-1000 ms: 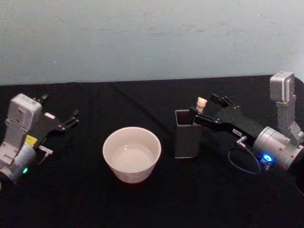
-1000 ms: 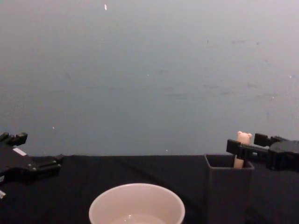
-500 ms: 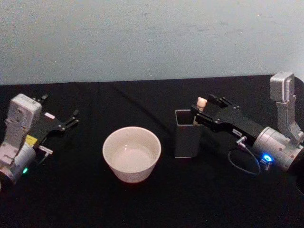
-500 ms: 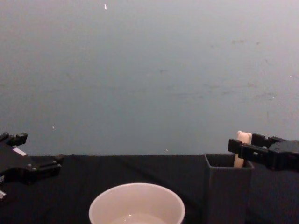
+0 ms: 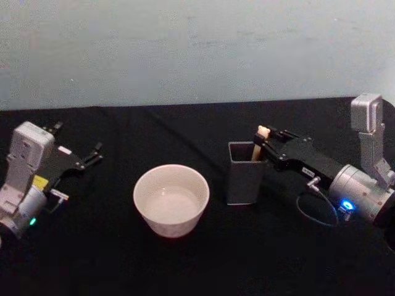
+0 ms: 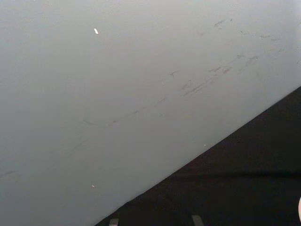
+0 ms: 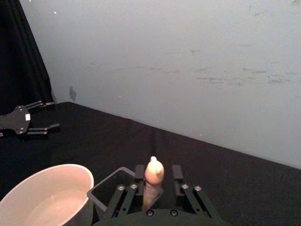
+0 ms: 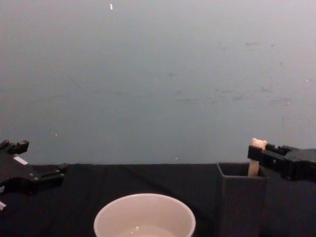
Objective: Pick up the stirring spoon with one hand, stir inside the cup, then place it back in its original position.
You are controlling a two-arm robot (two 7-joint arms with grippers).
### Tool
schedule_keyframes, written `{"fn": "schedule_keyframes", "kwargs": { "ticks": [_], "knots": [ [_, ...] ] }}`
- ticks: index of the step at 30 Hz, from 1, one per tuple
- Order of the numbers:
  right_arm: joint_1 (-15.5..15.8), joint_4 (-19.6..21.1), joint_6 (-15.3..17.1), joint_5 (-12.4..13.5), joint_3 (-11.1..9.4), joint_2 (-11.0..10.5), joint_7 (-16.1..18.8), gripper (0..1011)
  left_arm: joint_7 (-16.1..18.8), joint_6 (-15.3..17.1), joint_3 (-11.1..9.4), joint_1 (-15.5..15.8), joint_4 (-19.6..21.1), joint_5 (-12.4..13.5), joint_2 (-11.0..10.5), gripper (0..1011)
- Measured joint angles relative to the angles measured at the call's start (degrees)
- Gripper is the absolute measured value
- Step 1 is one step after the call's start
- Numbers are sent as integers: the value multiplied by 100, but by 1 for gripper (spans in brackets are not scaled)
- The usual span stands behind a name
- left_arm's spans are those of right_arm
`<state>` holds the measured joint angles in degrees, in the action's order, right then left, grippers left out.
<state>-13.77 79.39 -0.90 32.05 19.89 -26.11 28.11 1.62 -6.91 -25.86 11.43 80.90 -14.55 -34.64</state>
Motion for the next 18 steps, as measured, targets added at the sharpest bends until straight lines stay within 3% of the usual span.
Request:
{"fn": "schedule_keyframes", "kwargs": {
  "ticks": [6,18],
  "knots": [
    [0,0,0,2,0,0,0,221,0,0,0,0,0,0,0,1001],
    [0,0,-1,1,0,0,0,214,0,0,0,0,0,0,0,1001]
  ]
}}
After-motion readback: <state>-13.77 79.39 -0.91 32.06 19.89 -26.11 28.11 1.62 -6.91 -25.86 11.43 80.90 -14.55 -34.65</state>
